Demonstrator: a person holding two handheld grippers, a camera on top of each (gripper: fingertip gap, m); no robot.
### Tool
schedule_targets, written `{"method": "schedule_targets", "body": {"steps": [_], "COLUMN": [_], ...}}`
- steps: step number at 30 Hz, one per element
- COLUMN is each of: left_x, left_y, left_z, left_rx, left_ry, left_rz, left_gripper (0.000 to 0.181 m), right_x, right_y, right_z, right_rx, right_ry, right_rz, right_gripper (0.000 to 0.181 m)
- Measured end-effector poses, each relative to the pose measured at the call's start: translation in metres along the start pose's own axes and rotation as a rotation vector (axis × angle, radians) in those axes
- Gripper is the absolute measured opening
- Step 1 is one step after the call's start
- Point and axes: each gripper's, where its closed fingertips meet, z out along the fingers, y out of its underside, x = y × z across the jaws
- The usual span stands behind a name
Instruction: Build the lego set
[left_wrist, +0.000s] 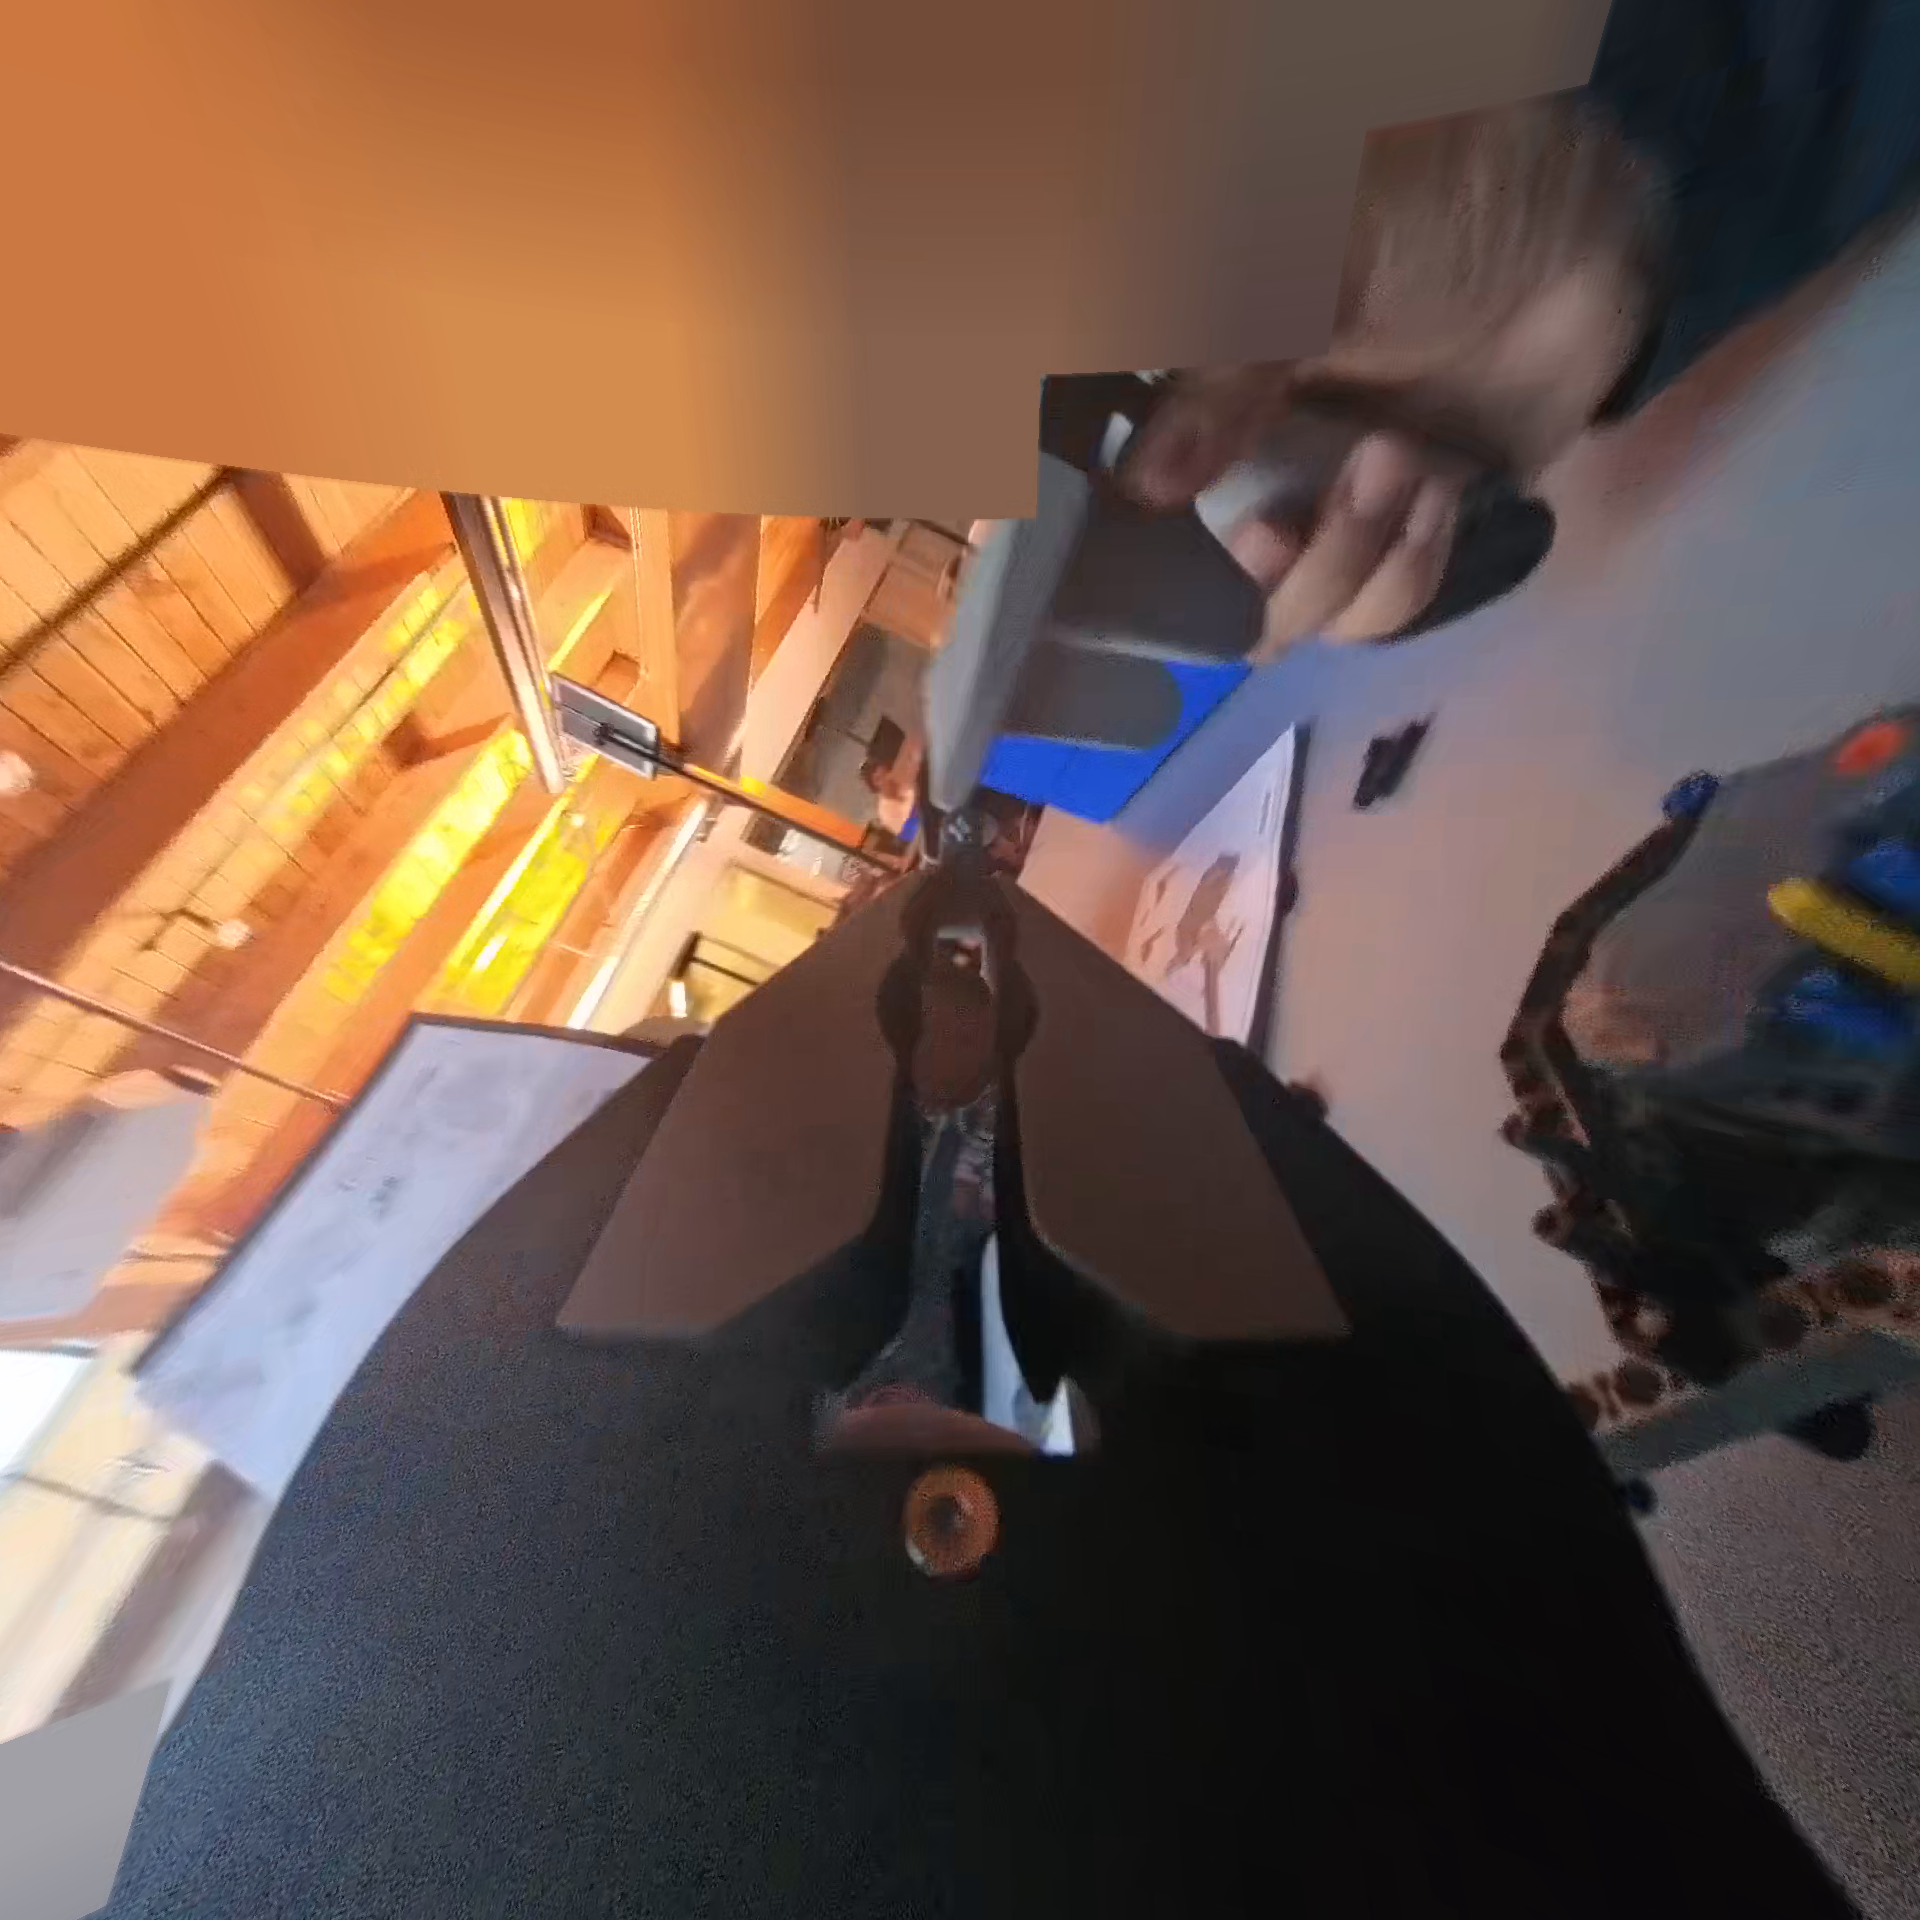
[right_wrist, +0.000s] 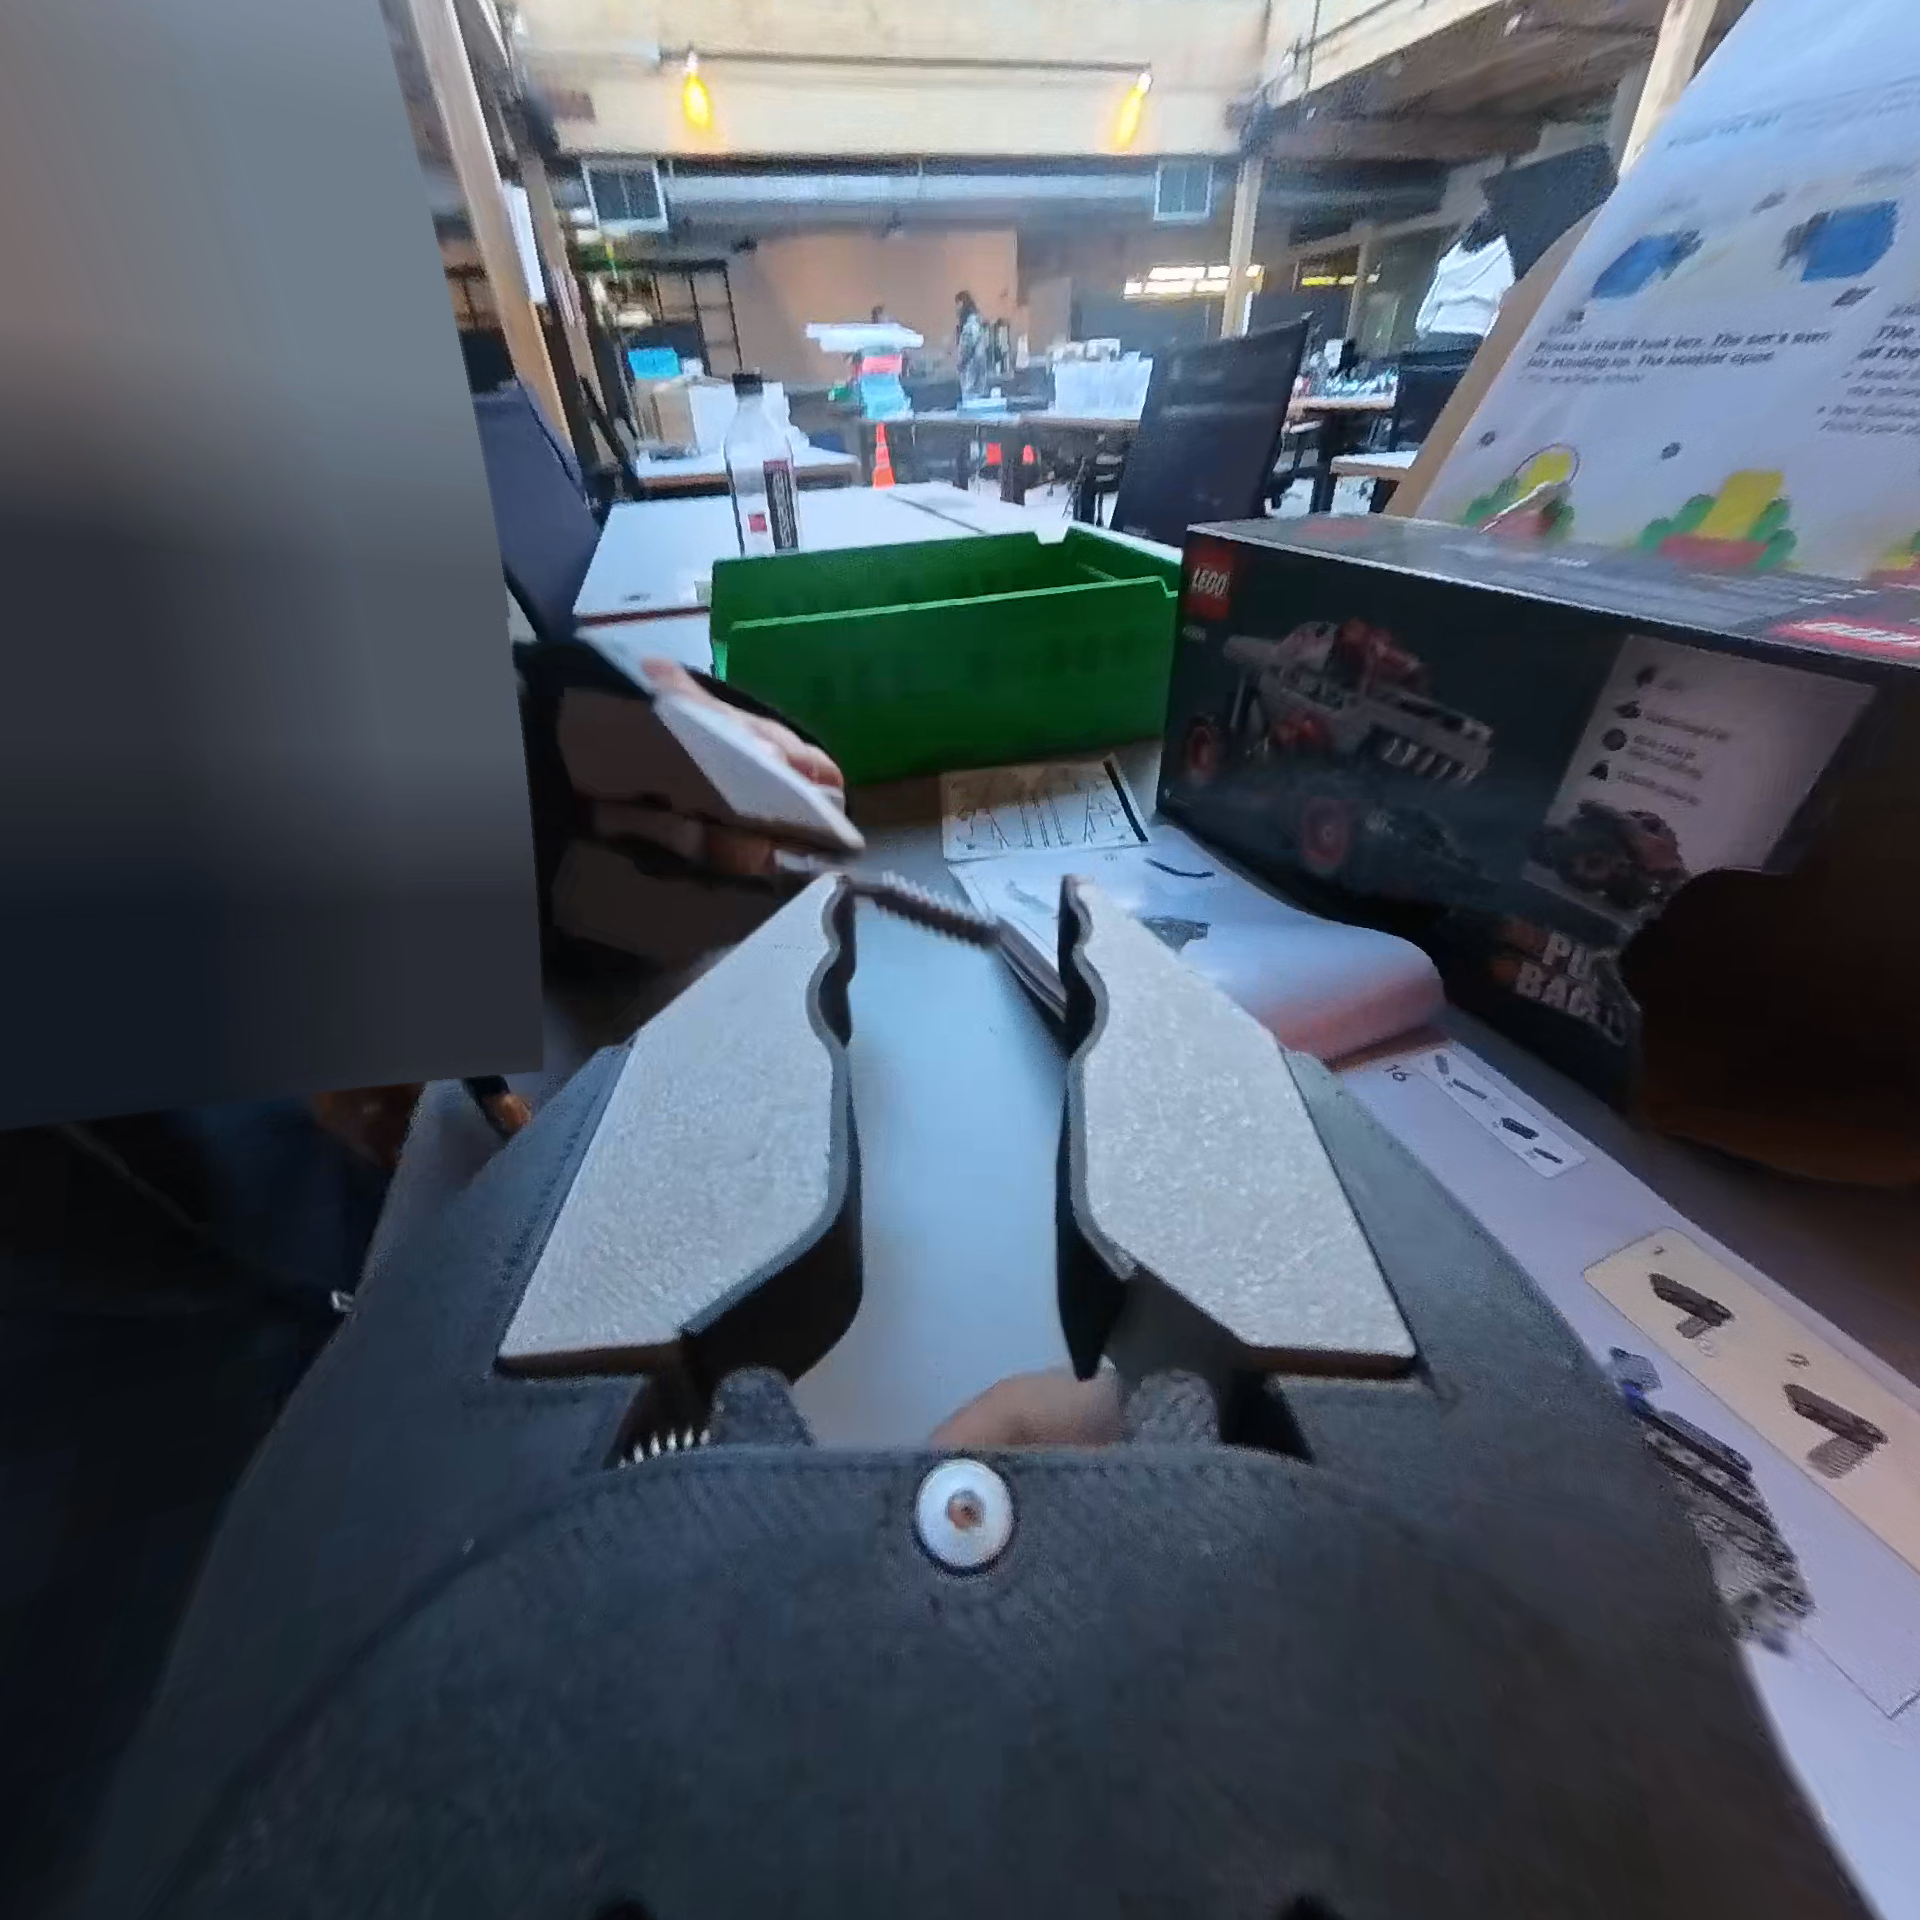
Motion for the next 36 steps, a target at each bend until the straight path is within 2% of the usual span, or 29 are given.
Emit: {"method": "schedule_targets", "body": {"steps": [3, 7, 11, 15, 16, 19, 22, 25, 28, 33, 36], "left_x": [-0.013, -0.004, -0.004, -0.004, -0.003, 0.003, 0.025, 0.050, 0.049, 0.056, 0.060], "left_y": [0.001, -0.002, 0.002, -0.002, -0.002, 0.010, 0.030, 0.044, 0.053, 0.053, 0.049], "left_z": [-0.001, -0.005, -0.002, -0.004, -0.004, 0.001, 0.002, -0.012, -0.017, -0.020, -0.022], "left_rx": [0.049, 0.146, 0.152, 0.182, 0.184, 0.104, -0.024, -0.157, -0.198, -0.240, -0.249], "left_ry": [0.049, 0.247, 0.293, 0.338, 0.351, 0.361, 0.481, 0.706, 0.731, 0.803, 0.840], "left_rz": [-0.249, -0.553, -0.689, -0.772, -0.790, -0.799, -0.847, -0.928, -1.007, -1.070, -1.102], "left_gripper": [0.007, 0.007, 0.006, 0.007, 0.007, 0.007, 0.006, 0.006, 0.006, 0.006, 0.006], "right_x": [0.003, -0.006, -0.022, -0.023, -0.022, -0.014, 0.000, -0.021, -0.031, -0.038, -0.036], "right_y": [0.002, -0.001, 0.010, 0.008, 0.008, 0.018, 0.045, 0.083, 0.118, 0.132, 0.132], "right_z": [-0.008, -0.014, -0.007, -0.005, -0.005, -0.006, -0.008, -0.010, -0.004, 0.006, 0.009], "right_rx": [-0.018, 0.015, -0.027, -0.021, -0.017, -0.072, -0.243, -0.420, -0.590, -0.662, -0.665], "right_ry": [-0.028, -0.122, -0.181, -0.169, -0.158, -0.132, -0.072, -0.205, -0.244, -0.274, -0.254], "right_rz": [-0.073, -0.068, -0.114, -0.108, -0.111, -0.106, -0.175, -0.203, -0.305, -0.390, -0.385], "right_gripper": [0.039, 0.041, 0.012, 0.004, 0.010, 0.032, 0.024, 0.018, 0.018, 0.004, 0.004]}}
